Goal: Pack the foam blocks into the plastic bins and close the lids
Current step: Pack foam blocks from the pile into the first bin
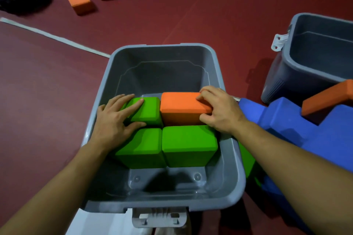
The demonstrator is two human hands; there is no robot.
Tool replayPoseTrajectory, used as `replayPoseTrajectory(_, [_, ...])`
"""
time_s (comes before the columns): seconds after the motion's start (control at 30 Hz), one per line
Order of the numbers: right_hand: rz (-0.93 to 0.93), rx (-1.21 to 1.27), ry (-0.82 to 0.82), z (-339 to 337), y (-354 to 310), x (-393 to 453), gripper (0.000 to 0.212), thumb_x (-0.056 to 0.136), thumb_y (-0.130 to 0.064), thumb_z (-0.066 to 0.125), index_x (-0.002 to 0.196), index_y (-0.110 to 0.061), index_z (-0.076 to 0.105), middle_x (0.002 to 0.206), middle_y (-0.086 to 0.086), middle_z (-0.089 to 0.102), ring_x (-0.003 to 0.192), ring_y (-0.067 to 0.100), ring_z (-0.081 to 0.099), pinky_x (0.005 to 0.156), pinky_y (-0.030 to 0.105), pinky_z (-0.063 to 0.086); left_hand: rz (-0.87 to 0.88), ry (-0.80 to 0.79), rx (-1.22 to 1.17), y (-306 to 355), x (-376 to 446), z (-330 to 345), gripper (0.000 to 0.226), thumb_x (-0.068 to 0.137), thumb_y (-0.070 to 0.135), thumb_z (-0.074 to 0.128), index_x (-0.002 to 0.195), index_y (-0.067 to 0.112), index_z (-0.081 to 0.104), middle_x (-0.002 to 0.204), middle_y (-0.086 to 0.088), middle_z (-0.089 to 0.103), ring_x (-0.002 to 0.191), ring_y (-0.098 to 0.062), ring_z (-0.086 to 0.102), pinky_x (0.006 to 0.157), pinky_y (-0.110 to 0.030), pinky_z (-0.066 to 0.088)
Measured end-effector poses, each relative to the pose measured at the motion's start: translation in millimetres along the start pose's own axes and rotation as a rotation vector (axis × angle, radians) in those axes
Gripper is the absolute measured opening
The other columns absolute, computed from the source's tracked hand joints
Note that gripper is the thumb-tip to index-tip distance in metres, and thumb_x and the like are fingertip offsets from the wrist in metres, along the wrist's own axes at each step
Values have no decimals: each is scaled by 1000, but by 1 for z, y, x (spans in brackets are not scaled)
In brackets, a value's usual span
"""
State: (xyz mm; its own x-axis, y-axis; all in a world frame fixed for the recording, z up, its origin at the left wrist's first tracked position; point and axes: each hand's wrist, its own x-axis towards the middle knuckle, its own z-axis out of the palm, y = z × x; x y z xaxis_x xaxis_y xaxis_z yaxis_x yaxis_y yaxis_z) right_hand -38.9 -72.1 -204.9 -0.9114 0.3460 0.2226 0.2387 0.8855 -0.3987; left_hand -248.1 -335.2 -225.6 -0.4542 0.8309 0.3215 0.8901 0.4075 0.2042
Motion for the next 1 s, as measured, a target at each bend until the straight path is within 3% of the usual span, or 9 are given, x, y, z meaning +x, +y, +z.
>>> replayPoseTrajectory(0.17, [-20,-35,-23,-3,-4,-1,47,56,-38,65,99,-20,63,107,-3,59,91,22,57,76,28,39,1,-6,-14,-3,0,1,66,75,65,59,133,33,59,139,-2,56,130,-30,48,87,-49,44])
replayPoseTrajectory(0.33, [-29,-143,-111,-4,-6,1,49,54,-41,69,98,-23,61,106,-3,58,92,24,55,83,27,31,-17,-59,-15,-2,1,3,68,70,67,58,129,35,62,136,-2,58,126,-30,51,88,-51,44])
replayPoseTrajectory(0.47, [-44,-181,-186,-3,-8,2,50,50,-48,62,97,-30,59,108,-8,55,96,21,56,94,35,35,-31,-79,-25,-3,-2,2,69,70,70,57,129,35,62,131,-2,60,120,-29,54,95,-52,39])
replayPoseTrajectory(0.63, [-64,-245,-235,-4,-9,2,50,52,-51,60,98,-32,59,108,-11,56,97,16,56,97,33,30,-56,-94,-79,-3,-2,-1,70,67,65,59,130,33,62,129,-2,61,116,-29,55,98,-50,41])
replayPoseTrajectory(0.8, [-74,-295,-278,-4,-13,4,47,60,-65,42,88,-29,55,93,-12,58,92,18,58,100,39,30,-28,-181,-198,-3,-3,5,63,72,56,55,129,28,61,125,-2,62,115,-29,58,97,-49,45])
replayPoseTrajectory(0.9, [-86,-284,-267,-4,-12,4,59,63,-82,43,91,-31,53,94,-14,58,92,15,57,101,39,29,-8,-152,-163,-1,-4,8,70,75,74,54,130,31,58,127,0,60,118,-25,55,101,-52,40])
replayPoseTrajectory(1.0, [-89,-308,-332,-6,-16,3,89,55,-96,37,118,-36,55,117,-15,63,108,13,56,106,41,27,-16,-162,-136,7,-6,7,91,63,89,52,136,35,52,135,1,54,128,-22,47,110,-62,28])
